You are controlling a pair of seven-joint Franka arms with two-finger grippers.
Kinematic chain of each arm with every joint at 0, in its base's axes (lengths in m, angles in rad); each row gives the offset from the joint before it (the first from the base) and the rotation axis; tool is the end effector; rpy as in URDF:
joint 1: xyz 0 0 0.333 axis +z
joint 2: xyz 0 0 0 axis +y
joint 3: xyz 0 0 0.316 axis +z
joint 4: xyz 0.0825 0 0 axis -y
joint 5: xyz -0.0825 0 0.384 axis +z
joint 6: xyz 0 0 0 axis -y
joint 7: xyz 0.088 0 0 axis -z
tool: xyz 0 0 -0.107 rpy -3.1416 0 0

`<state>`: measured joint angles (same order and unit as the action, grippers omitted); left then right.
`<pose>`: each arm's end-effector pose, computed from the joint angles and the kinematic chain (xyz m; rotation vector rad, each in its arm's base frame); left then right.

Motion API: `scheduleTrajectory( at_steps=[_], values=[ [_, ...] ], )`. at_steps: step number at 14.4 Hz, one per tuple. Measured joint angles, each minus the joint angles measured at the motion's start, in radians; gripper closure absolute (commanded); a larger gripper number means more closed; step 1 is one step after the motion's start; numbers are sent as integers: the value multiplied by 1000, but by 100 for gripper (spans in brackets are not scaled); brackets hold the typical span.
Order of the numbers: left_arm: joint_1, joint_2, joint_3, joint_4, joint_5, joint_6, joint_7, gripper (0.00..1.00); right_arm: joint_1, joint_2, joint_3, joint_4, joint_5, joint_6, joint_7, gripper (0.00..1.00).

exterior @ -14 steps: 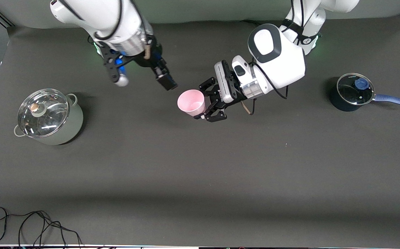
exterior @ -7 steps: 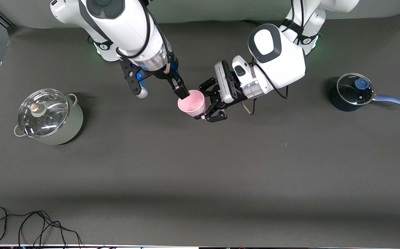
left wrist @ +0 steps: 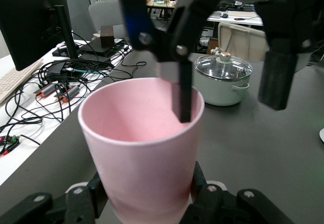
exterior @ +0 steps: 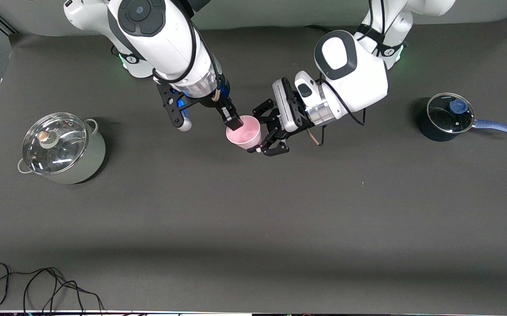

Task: Transfer pink cup from left to right arm
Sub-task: 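Close the right gripper on the pink cup's rim beside the left gripper, then open the left gripper and pull it away from the pink cup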

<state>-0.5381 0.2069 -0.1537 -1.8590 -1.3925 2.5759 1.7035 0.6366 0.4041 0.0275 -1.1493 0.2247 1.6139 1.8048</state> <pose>0.5110 -0.3940 0.4537 1.7739 -1.3677 1.0407 0.5214 0.4320 0.5817 -2.5136 1.6220 0.3040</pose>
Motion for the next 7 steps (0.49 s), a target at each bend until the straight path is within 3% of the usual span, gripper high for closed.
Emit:
scheduleTrajectory(
  at_steps=[7],
  values=[
    [-8,0,-8,-2,0,0,0,42,-2,5,-7,7,0,34,1,100]
  ],
)
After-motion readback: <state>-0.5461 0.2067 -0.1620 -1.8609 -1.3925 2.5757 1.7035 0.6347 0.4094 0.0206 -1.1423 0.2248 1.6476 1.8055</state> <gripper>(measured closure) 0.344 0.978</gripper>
